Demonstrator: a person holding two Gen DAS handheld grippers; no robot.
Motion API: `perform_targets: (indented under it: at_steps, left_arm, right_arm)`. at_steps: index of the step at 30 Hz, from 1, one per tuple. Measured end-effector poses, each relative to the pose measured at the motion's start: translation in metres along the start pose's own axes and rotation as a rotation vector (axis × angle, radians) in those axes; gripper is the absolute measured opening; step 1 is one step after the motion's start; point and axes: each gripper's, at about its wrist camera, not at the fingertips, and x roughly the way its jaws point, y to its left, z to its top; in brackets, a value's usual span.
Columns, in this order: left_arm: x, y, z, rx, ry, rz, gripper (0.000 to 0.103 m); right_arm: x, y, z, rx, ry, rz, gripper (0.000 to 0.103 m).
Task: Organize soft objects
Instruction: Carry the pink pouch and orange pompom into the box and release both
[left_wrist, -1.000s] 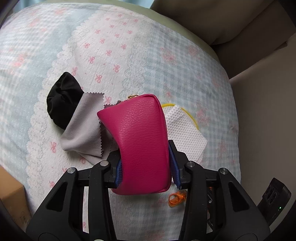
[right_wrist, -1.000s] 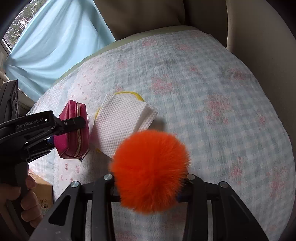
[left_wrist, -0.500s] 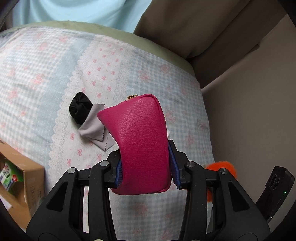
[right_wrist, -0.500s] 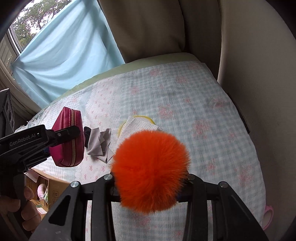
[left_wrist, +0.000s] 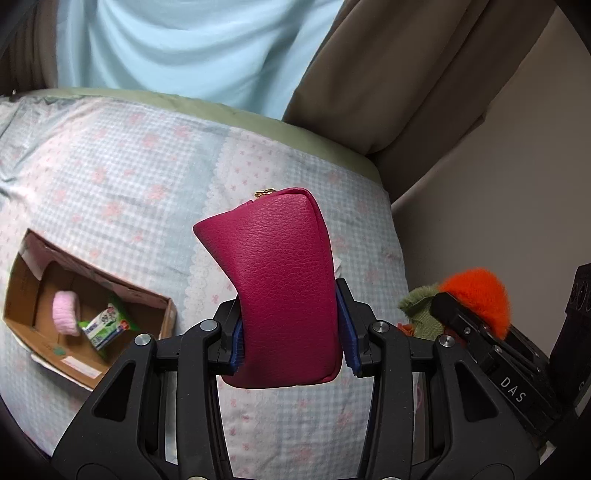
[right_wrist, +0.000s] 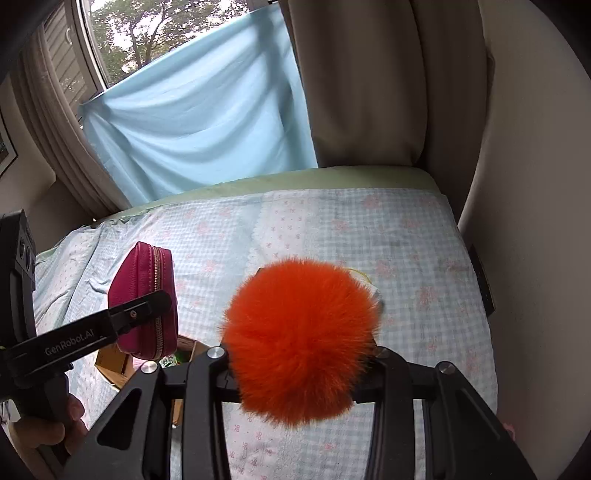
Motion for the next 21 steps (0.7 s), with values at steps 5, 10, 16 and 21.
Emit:
perform_targets:
  at_steps: [5, 10, 16, 21]
  left_arm:
    - [-0.049, 0.042, -0.010, -0.032, -0.027, 0.053, 0.037]
    - [-0.086, 0.099, -0.019, -0.086, -0.041, 0.101, 0.037]
    - [-0.111, 0.169, -0.022, -0.095, -0.030, 0.144, 0.037]
    - [-0.111, 0.224, -0.015, -0.067, 0.020, 0.152, 0.037]
  right_arm:
    - [-0.018, 0.056, -0.003, -0.071, -0.002, 0.072, 0.035]
    - [-0.020, 0.111, -0.015, -0.136, 0.018, 0.135, 0.035]
    - [-0.007, 0.177, -0.030, -0.183, 0.057, 0.180, 0.035]
    - [0.013, 0.229, -0.040, -0.194, 0.089, 0.183, 0.035]
